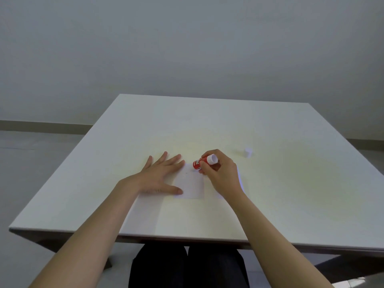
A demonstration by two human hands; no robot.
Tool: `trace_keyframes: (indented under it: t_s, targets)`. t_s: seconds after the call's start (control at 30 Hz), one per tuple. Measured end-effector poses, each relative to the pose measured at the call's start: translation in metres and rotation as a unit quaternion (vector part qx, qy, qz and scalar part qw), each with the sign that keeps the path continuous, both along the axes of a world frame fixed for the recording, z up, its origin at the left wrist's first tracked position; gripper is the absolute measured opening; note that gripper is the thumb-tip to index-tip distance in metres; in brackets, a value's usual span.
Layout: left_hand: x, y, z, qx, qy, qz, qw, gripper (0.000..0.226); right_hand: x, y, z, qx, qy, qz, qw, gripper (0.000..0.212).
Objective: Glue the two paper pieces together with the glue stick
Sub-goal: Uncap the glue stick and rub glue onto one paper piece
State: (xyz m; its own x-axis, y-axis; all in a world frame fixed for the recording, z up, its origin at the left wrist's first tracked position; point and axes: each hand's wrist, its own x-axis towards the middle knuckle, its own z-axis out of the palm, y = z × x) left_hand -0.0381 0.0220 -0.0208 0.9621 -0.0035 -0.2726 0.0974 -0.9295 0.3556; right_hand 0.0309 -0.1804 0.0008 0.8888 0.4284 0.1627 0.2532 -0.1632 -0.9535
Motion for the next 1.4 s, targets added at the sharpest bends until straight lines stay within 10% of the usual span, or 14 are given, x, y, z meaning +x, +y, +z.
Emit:
trace_keyframes:
  t_s: [1.4]
  targets:
    - [0.0, 0.003, -0.009, -0.006, -0.018, 0.006, 1.0, 0.098, 0.008, -0.016, -0.002, -0.004, 0.066, -0.003, 0.998, 0.01]
